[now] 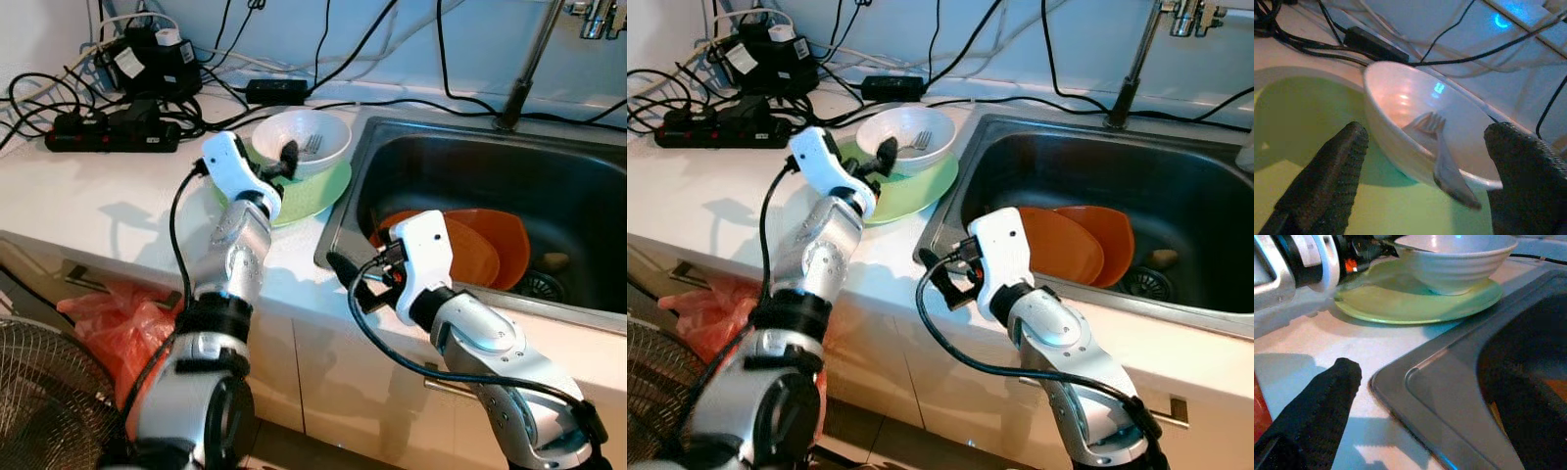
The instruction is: Kitchen organization
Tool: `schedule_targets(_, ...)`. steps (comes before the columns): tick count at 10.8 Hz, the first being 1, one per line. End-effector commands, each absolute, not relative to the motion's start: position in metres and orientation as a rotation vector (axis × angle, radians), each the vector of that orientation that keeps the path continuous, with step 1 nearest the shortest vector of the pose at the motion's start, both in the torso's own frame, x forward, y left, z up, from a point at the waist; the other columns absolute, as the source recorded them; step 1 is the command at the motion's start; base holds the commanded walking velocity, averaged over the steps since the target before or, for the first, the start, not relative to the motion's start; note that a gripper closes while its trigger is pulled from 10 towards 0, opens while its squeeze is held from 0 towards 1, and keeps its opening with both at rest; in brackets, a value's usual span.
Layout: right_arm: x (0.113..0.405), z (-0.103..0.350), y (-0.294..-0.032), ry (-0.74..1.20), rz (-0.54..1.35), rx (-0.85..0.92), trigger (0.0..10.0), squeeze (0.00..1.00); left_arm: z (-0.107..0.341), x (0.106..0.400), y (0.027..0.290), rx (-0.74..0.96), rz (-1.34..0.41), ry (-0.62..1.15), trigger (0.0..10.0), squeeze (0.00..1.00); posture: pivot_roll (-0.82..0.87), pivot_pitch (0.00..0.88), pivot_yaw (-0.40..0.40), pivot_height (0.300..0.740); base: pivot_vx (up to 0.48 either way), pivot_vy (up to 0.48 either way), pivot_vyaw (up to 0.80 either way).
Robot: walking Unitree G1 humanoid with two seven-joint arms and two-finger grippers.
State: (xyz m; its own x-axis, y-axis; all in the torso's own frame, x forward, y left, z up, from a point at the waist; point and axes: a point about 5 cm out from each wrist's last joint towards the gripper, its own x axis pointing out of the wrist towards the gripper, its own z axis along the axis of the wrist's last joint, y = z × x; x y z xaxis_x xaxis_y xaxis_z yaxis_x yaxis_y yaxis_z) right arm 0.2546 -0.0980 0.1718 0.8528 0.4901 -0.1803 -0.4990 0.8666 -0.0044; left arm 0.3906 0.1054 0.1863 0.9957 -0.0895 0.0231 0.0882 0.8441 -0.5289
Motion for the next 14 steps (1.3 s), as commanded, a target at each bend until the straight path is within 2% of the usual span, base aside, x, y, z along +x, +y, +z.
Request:
schedule_targets(1, 0.253, 0.175, -0.102, 0.167, 0.501, -0.057, 10.0, 0.0, 0.19, 0.394, 0.105, -0.573, -0.101, -0.001, 0.0, 0.0, -0.16, 0.0, 0.09, 0.74, 0.0, 0.0, 0.0)
schedule_targets(3, 0.253, 0.175, -0.102, 0.167, 0.495, -0.057, 10.0, 0.0, 0.191, 0.396, 0.104, -0.593, -0.109, 0.002, 0.0, 0.0, -0.16, 0.0, 0.092, 0.74, 0.0, 0.0, 0.0)
schedule_targets(5, 0.253, 0.175, -0.103, 0.166, 0.492, -0.057, 10.0, 0.0, 0.183, 0.397, 0.096, -0.758, -0.149, 0.092, 0.0, 0.0, -0.16, 0.0, 0.093, 0.74, 0.0, 0.0, 0.0)
schedule_targets(14, 0.255, 0.175, -0.103, 0.161, 0.49, -0.061, 10.0, 0.0, 0.185, 0.401, 0.103, -0.782, -0.129, 0.08, 0.0, 0.0, -0.15, 0.0, 0.094, 0.74, 0.0, 0.0, 0.0)
